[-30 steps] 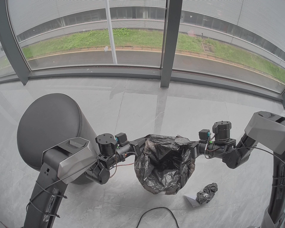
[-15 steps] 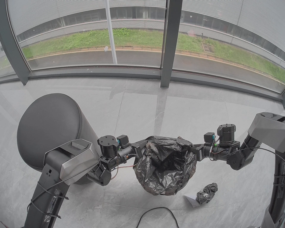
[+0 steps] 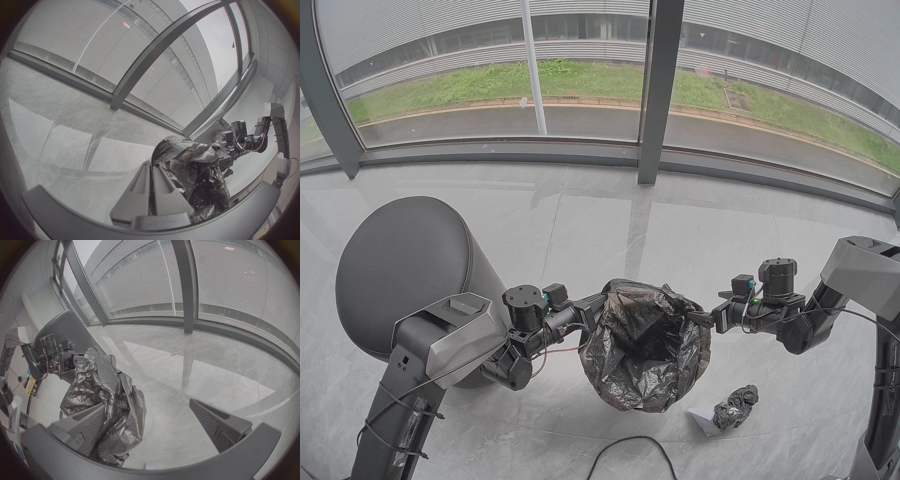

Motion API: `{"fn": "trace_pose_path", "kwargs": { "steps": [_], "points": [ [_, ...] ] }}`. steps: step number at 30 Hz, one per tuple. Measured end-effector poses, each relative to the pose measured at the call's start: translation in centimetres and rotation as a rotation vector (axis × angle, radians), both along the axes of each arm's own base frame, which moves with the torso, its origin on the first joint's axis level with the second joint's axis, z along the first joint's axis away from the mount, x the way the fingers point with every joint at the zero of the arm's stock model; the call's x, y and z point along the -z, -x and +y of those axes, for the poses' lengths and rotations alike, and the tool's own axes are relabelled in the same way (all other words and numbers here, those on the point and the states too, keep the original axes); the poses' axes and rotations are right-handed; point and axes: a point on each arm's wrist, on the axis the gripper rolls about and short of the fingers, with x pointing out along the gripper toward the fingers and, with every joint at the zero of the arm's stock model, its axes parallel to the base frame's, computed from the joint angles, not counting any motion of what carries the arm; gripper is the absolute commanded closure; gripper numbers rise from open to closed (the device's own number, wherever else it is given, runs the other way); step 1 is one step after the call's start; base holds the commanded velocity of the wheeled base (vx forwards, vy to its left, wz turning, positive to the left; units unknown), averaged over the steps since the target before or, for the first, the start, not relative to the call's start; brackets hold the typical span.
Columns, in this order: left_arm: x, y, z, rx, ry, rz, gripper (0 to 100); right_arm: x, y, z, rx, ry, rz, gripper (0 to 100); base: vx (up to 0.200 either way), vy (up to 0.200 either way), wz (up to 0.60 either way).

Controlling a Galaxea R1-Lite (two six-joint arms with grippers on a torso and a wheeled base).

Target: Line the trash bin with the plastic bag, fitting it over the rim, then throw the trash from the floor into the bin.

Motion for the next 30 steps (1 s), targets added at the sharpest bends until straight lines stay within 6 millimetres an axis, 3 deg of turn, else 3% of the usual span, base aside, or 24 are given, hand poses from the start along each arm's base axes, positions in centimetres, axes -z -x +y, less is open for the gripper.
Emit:
{"fn": "trace_pose_path", "kwargs": {
  "steps": [11, 17, 25, 30],
  "points": [
    [-0.5, 0.2, 0.1, 0.002, 0.009, -0.018, 100, -1.3, 1.0, 0.0, -0.017, -0.023, -0.063, 0, 0.000, 0.000, 0.00],
    [-0.4, 0.2, 0.1, 0.003, 0.010, -0.014, 100, -1.8, 2.1, -1.4, 0.009, -0.029, -0.075, 0, 0.000, 0.000, 0.00],
    [-0.8, 0.3, 0.0, 0.006, 0.013, -0.014, 100, -0.3, 4.7, -2.9, 0.028, 0.002, 0.017, 0, 0.000, 0.000, 0.00],
    [-1.2, 0.4, -0.2, 0.011, 0.016, -0.018, 100, 0.6, 4.5, -3.0, 0.031, 0.020, 0.035, 0, 0.000, 0.000, 0.00]
  ]
}}
